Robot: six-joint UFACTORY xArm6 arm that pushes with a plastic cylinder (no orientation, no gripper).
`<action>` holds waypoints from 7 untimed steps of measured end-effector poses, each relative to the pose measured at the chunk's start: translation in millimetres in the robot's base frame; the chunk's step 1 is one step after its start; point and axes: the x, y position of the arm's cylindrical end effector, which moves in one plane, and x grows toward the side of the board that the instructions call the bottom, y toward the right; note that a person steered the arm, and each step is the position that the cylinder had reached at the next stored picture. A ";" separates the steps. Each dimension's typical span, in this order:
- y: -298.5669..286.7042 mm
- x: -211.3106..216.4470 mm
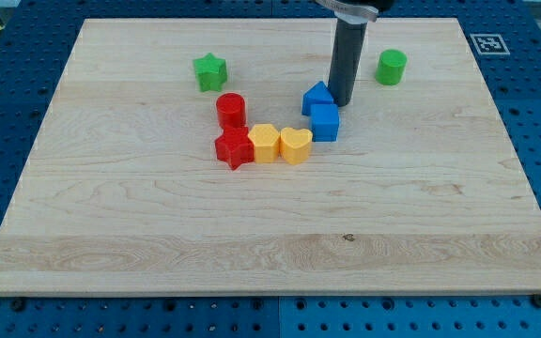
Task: Move green circle a bit left
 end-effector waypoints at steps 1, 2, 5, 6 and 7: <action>0.0 -6.0; 1.7 -47.6; 80.2 -124.5; 128.9 -120.9; 140.6 -95.2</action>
